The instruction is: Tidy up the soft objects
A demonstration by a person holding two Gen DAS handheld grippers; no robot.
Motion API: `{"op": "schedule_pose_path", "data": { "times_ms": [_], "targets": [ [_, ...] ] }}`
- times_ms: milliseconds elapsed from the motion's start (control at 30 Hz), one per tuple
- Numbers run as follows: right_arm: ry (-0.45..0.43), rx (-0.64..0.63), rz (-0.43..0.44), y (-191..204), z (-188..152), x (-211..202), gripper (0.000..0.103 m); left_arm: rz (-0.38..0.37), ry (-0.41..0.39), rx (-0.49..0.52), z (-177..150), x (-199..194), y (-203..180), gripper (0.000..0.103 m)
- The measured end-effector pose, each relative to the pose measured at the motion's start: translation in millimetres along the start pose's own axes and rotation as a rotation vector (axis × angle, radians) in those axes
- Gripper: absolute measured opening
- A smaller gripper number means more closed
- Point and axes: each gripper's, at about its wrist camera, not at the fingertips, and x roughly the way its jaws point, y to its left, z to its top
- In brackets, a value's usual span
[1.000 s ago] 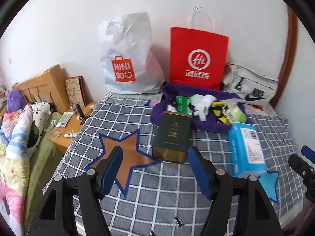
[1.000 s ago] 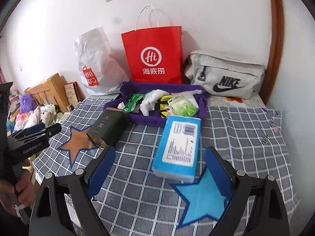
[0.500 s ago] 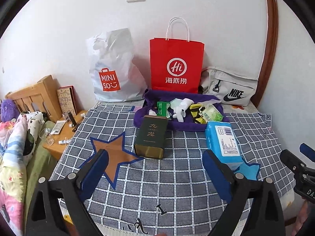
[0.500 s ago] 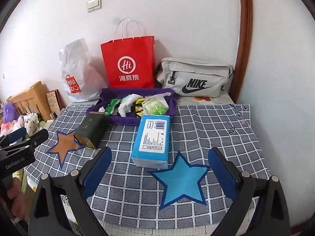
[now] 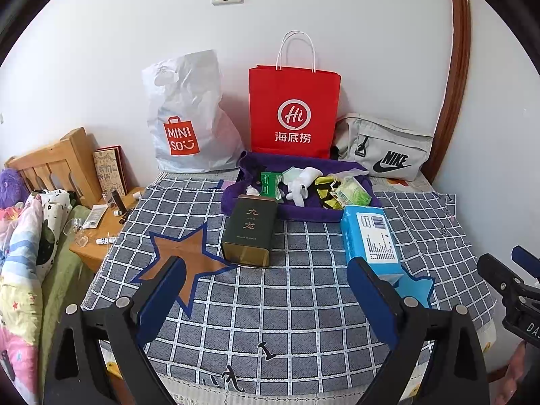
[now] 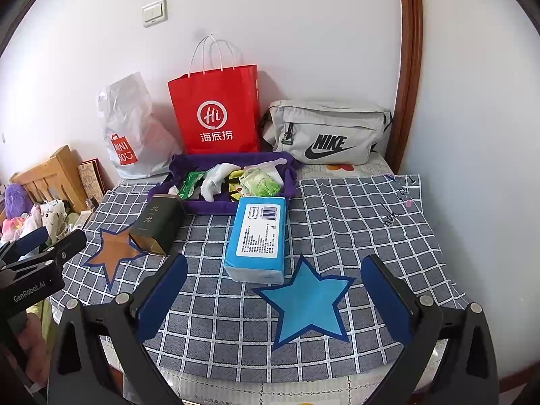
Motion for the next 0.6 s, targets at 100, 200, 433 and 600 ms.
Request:
{"op": "schedule_pose_path", "data": {
  "times_ms": [100, 200, 433, 600],
  "targets": [
    [-0.002, 0.007, 0.003, -0.3, -0.4, -1.3, 0.101, 0.000, 0.000, -0.003, -0.2, -0.8, -0.1, 0.097],
    [0.000, 0.008, 0.007, -0.2, -0.8, -1.7, 0.101, 0.003, 0.001, -0.001, -0.2, -1.0, -0.4, 0.097],
    [-0.005, 0.005, 0.005, 1.2, -0.9, -2.7, 0.101, 0.011, 0.000, 0.003, 0.2, -0.2, 1.5, 0.097],
    [-0.007, 0.005, 0.002, -0.1, 0.2, -2.6, 0.101, 0.013, 0.002, 0.007, 0.3, 0.1, 2.7, 0.097]
  ]
}}
